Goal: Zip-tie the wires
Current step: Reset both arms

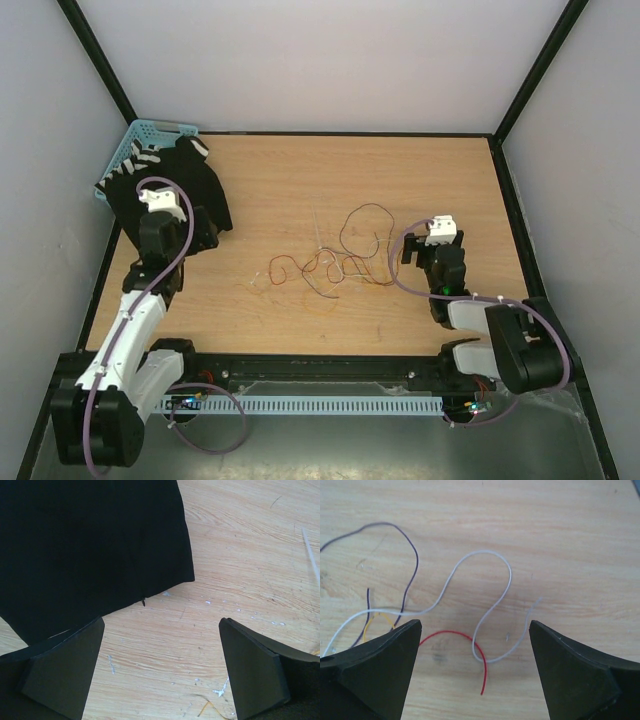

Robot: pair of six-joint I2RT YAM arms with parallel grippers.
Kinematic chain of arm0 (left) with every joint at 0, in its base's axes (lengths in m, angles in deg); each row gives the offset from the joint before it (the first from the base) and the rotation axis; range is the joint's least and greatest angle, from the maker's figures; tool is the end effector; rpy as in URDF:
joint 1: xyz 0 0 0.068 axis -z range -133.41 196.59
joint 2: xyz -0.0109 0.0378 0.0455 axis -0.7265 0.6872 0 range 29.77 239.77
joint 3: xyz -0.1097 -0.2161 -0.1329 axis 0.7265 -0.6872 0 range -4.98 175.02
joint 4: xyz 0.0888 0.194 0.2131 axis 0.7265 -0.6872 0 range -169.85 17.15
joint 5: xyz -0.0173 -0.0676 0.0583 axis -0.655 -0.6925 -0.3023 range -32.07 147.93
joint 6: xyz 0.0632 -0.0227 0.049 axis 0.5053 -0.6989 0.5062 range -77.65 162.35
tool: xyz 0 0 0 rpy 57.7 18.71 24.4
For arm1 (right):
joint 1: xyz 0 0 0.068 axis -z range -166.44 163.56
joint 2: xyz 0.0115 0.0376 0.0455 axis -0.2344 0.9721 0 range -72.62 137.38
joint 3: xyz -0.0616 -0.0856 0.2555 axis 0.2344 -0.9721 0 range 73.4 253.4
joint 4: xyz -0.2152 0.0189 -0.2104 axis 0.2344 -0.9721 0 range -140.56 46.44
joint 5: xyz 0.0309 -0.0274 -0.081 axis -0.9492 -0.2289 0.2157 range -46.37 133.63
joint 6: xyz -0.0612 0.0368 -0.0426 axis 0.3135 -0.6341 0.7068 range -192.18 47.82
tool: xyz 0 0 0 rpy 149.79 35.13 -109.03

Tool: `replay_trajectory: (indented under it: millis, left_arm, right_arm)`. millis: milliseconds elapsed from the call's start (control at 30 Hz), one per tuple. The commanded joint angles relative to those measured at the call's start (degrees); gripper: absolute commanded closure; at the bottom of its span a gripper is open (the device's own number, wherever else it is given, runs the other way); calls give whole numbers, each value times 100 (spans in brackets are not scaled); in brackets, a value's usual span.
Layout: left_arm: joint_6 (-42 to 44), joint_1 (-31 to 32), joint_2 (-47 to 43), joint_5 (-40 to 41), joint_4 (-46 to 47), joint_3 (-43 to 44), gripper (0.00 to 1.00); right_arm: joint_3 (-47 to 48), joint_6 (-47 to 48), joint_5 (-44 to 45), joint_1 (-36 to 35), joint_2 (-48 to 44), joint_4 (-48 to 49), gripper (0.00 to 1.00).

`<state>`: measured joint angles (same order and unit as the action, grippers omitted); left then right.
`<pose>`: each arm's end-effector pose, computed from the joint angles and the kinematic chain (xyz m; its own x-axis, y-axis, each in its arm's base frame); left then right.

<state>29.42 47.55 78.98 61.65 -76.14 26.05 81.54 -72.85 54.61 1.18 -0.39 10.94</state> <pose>0.2732 0.0002 0.2299 -0.3469 -0.2176 -0.9123 -0.1245 0.9748 -0.1852 0.2581 0.0425 0.1120 -0.1629 -0.0241 -0.9864 -0.0250 0.9995 -0.0203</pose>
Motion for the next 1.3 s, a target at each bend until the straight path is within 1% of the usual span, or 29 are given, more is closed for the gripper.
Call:
replay_trajectory:
  millis: [0,33,100,133,200,233,267,300,367,400,467,500,567,600,667,733,767,800,833,867,933,967,1000,1033,1067,1100,1267]
  left_arm:
    - [299,-25,79,200,623,-116,1]
    - [341,-25,115,214,725,-157,1]
    - [425,-25,249,233,921,-206,1]
    - [435,-18,331,269,946,-202,1]
    - [506,-16,459,358,1004,-191,1]
    - [557,-16,506,394,1067,-225,1]
    - [675,-12,553,400,1173,-254,1]
    - [751,-1,595,448,1283,-297,1]
    - [921,33,702,473,1675,-423,1]
    - [974,36,756,412,1901,-508,1]
    - [1170,61,979,208,2405,-663,1]
    - [1287,108,1146,165,2708,-720,1]
    - [1789,299,1610,212,3351,-800,1]
    - [2065,391,1916,219,3738,-843,1]
    - [2320,516,2472,225,4601,-1001,1]
    - [2446,615,2790,143,5033,-1196,1]
    - [2555,642,2984,-41,5632,-1427,1]
    - [2595,655,3240,-42,6365,-1601,1]
    - [2548,644,3465,72,6731,-1677,1]
    - [2397,566,3631,174,6867,-1699,1]
    - [2196,399,3924,214,6982,-1576,1]
    - [2195,390,4021,284,6802,-1473,1]
    - [2119,372,4002,332,6283,-1180,1]
    - [1951,226,3896,159,5617,-936,1]
    - [1795,72,3906,-1,5296,-807,1]
    - [1709,-64,3931,-153,5314,-802,1]
    - [1696,-95,3898,-190,5329,-835,1]
  right_arm:
    - [-109,339,94,3,408,1755,1]
    - [-277,268,208,5,715,2343,1]
    - [-565,340,312,8,1593,3923,1]
    - [-540,333,316,0,1661,3962,1]
    - [-187,148,455,7,1066,2347,1]
    - [-143,83,648,8,1205,2370,1]
    - [-139,127,680,8,1454,2781,1]
    - [-105,205,539,10,1497,2897,1]
    - [54,214,365,8,1226,2107,1]
    - [14,197,401,8,1272,2181,1]
    - [-97,232,440,8,1460,2754,1]
    - [-61,229,440,8,1401,2568,1]
    - [23,184,436,8,1277,2223,1]
    - [9,199,456,6,1326,2349,1]
    - [-39,218,456,8,1409,2555,1]
    - [11,212,457,8,1339,2341,1]
    - [22,208,469,8,1335,2322,1]
    - [25,201,494,7,1367,2371,1]
    - [25,194,516,8,1388,2409,1]
    - [40,190,526,8,1379,2379,1]
    - [83,166,568,7,1369,2270,1]
    - [102,157,599,8,1379,2247,1]
    - [110,155,604,8,1389,2237,1]
    - [115,155,606,3,1383,2218,1]
    - [117,155,608,7,1380,2207,1]
    - [116,155,611,8,1382,2203,1]
    - [122,159,606,8,1375,2197,1]
